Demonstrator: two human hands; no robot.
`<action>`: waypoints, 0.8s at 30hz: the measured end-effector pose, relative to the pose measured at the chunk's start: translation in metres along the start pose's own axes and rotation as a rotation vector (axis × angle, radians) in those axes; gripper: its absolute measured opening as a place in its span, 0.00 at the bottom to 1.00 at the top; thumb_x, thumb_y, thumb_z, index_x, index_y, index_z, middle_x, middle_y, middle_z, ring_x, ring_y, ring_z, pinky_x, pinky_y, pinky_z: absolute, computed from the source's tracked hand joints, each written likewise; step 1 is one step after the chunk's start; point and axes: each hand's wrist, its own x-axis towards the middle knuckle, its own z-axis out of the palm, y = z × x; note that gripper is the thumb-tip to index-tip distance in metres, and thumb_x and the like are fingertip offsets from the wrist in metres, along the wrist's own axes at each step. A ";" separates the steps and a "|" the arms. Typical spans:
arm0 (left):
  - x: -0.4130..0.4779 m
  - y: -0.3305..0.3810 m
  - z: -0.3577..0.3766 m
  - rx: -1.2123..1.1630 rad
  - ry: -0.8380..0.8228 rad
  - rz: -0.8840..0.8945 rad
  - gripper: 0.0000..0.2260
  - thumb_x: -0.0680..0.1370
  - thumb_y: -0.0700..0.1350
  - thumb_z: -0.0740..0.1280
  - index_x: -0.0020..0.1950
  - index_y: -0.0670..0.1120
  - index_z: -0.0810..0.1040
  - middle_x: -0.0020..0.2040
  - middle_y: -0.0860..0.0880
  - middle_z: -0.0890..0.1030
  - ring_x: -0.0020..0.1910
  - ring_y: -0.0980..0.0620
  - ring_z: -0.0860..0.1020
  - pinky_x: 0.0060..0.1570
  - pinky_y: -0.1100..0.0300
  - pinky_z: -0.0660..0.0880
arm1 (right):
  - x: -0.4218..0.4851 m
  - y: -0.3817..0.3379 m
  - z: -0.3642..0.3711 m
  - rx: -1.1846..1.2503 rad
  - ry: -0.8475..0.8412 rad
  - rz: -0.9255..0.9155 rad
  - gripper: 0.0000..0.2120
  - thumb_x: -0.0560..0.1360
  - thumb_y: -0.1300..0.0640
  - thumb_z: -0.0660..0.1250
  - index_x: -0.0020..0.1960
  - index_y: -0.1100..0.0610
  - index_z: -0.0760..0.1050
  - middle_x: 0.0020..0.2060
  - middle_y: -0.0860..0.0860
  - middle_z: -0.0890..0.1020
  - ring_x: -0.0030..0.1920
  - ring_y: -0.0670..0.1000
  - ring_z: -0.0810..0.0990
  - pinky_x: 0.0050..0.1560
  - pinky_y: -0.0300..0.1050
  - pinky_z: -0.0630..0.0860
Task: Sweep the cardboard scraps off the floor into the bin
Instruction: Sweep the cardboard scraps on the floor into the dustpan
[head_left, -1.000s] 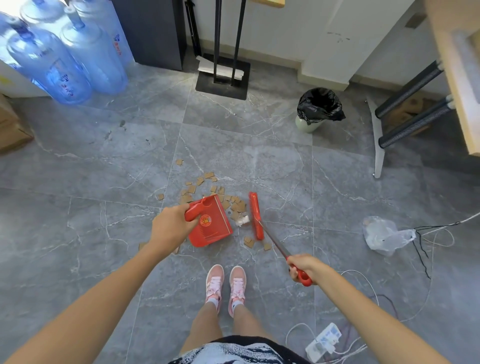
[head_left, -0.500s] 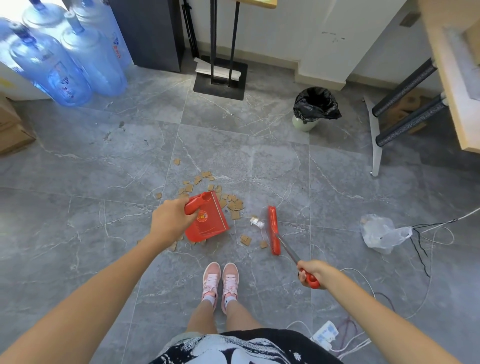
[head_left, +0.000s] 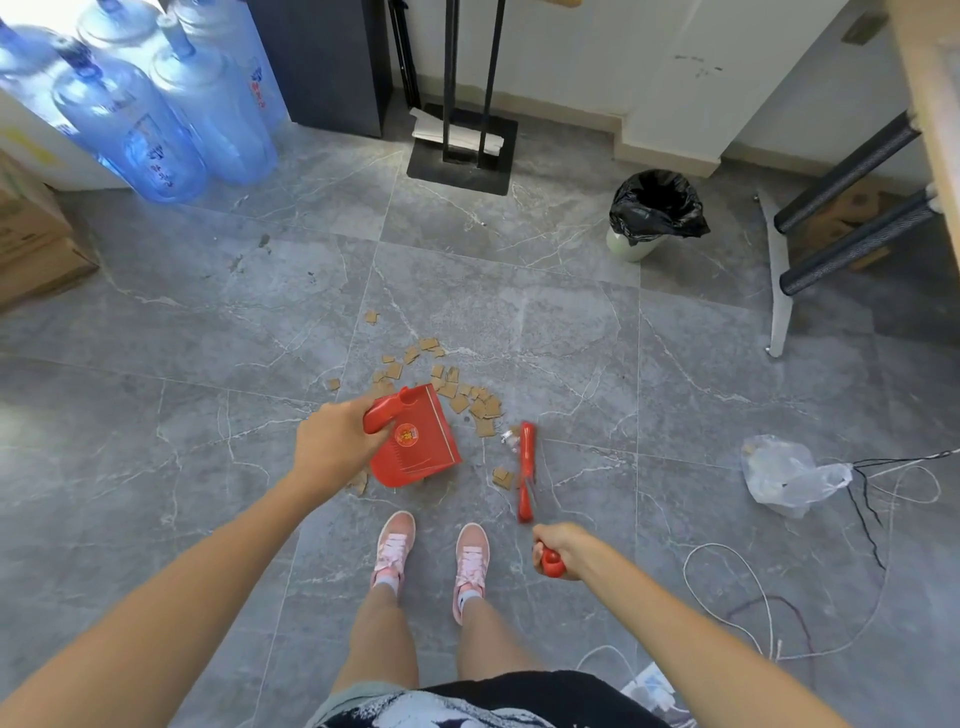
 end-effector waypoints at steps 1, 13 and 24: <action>0.003 -0.004 -0.004 -0.005 0.001 0.004 0.19 0.76 0.55 0.67 0.28 0.58 0.63 0.23 0.57 0.69 0.25 0.51 0.71 0.25 0.62 0.62 | -0.002 -0.003 0.011 -0.014 0.000 -0.004 0.15 0.78 0.69 0.51 0.34 0.60 0.61 0.10 0.50 0.61 0.09 0.43 0.59 0.18 0.25 0.59; 0.017 -0.062 -0.040 -0.038 -0.014 -0.006 0.15 0.76 0.57 0.65 0.33 0.52 0.71 0.26 0.53 0.73 0.28 0.49 0.74 0.27 0.60 0.65 | -0.035 -0.029 0.078 0.078 -0.158 -0.007 0.15 0.78 0.67 0.53 0.32 0.60 0.61 0.21 0.53 0.64 0.10 0.44 0.61 0.13 0.27 0.60; 0.021 -0.078 -0.056 -0.019 -0.014 -0.015 0.13 0.75 0.54 0.67 0.33 0.54 0.69 0.29 0.52 0.74 0.32 0.47 0.78 0.29 0.60 0.68 | -0.080 -0.050 0.060 0.102 -0.148 0.031 0.13 0.79 0.67 0.53 0.36 0.60 0.61 0.31 0.54 0.63 0.10 0.45 0.63 0.12 0.28 0.61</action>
